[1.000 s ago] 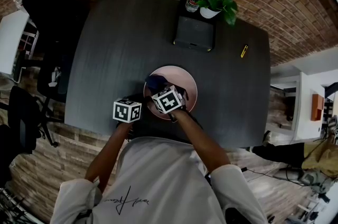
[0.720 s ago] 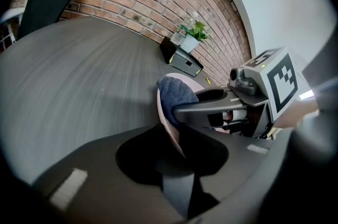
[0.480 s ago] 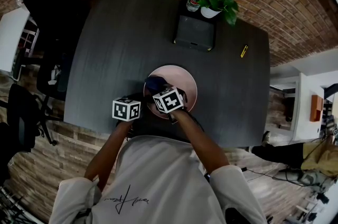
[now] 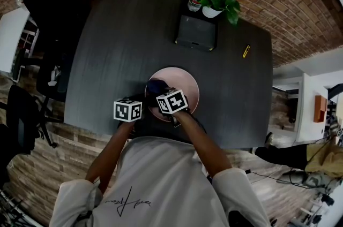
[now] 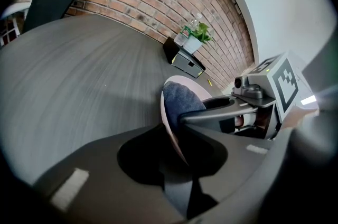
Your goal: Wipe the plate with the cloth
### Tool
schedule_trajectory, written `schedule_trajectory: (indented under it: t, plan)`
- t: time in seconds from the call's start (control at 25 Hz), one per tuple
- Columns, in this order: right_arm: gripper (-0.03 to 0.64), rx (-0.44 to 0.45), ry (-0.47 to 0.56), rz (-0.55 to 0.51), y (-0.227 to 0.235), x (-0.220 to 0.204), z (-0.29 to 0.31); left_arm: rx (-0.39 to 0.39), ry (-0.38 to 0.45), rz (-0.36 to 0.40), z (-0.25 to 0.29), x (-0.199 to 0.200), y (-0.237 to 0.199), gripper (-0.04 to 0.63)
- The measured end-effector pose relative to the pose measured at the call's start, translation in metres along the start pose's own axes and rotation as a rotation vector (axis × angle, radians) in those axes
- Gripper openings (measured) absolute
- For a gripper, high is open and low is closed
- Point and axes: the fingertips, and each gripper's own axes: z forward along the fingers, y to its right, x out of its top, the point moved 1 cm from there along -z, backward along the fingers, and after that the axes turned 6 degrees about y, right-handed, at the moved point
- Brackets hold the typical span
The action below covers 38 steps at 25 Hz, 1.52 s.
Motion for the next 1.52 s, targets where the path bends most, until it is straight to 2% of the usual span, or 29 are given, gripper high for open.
schedule_trajectory:
  t: [0.28,0.52,0.76,1.52]
  plan:
    - [0.108,0.026,-0.012,0.044,-0.006,-0.010,-0.004,0.002,0.010,-0.027,-0.001,-0.003,0.000,0.089]
    - [0.109,0.045,-0.024,0.069,-0.009,-0.018,-0.008,0.007,0.029,-0.095,0.000,-0.002,0.000,0.067]
    - [0.109,0.059,-0.034,0.105,-0.012,-0.025,-0.013,0.015,0.041,-0.131,0.002,-0.003,0.000,0.052]
    - [0.109,0.117,-0.116,0.076,-0.027,-0.052,-0.025,0.029,0.058,-0.130,0.004,-0.002,0.001,0.044]
